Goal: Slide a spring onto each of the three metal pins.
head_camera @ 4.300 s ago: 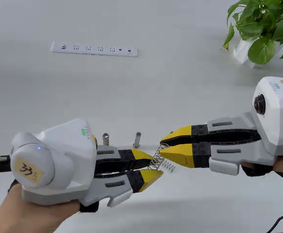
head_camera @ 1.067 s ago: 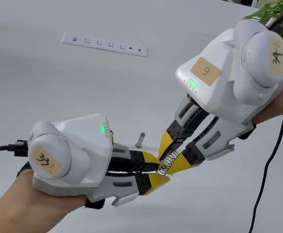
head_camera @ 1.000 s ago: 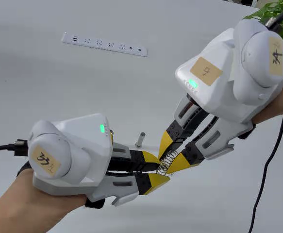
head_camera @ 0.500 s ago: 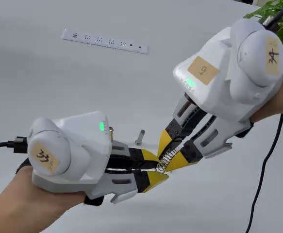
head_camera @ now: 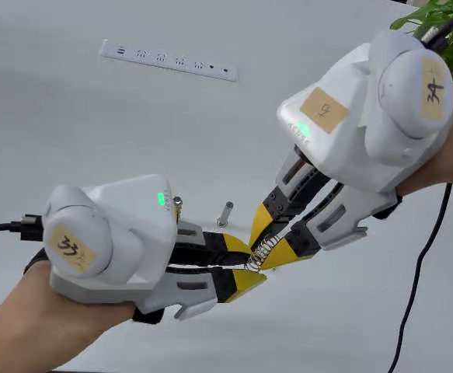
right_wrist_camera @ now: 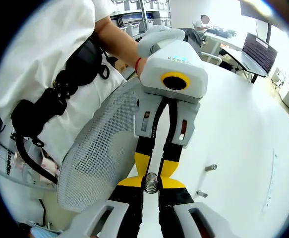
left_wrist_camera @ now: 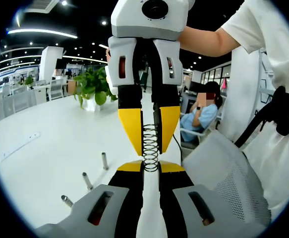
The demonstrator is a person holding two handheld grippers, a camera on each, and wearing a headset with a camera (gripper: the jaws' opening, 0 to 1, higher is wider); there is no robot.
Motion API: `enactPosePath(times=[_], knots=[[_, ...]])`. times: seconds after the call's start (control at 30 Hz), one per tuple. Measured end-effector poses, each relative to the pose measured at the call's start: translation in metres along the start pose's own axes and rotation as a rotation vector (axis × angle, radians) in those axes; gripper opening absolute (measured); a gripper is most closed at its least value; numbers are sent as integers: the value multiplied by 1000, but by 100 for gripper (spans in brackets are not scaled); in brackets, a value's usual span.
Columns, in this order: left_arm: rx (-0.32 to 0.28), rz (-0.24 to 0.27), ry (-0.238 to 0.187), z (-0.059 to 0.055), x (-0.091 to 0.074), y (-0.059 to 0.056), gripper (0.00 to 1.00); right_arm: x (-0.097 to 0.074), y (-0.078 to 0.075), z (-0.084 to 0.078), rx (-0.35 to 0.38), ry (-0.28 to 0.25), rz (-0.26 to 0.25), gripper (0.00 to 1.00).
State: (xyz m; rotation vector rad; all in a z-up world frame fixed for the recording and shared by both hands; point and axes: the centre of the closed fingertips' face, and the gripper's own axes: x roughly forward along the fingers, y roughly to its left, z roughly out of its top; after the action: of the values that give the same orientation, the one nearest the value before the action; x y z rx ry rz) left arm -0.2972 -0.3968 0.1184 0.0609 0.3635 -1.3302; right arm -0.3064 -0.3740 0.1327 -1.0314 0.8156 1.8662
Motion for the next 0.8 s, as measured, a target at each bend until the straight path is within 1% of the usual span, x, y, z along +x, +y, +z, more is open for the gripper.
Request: enactPosePath(times=[0.13, 0.27, 0.4, 0.53, 0.6, 0.67, 0.8], knots=[[-2, 1, 0, -1, -1, 0, 7, 1, 0, 1, 9, -5, -5, 7], [-10, 9, -7, -1, -3, 1, 7, 1, -1, 2, 22, -15, -18, 7], [-11, 22, -5, -4, -7, 2, 8, 1, -2, 1, 35, -22, -29, 7], [-14, 41, -2, -7, -11, 6, 12, 0, -4, 2, 41, -28, -42, 7], [-9, 59, 0, -8, -14, 9, 15, -1, -5, 2, 50, -35, -49, 7], [-16, 74, 3, -11, -18, 12, 19, -1, -6, 2, 58, -38, -57, 7], [-22, 103, 9, -17, -26, 17, 22, -4, -11, 0, 82, -40, -85, 7]])
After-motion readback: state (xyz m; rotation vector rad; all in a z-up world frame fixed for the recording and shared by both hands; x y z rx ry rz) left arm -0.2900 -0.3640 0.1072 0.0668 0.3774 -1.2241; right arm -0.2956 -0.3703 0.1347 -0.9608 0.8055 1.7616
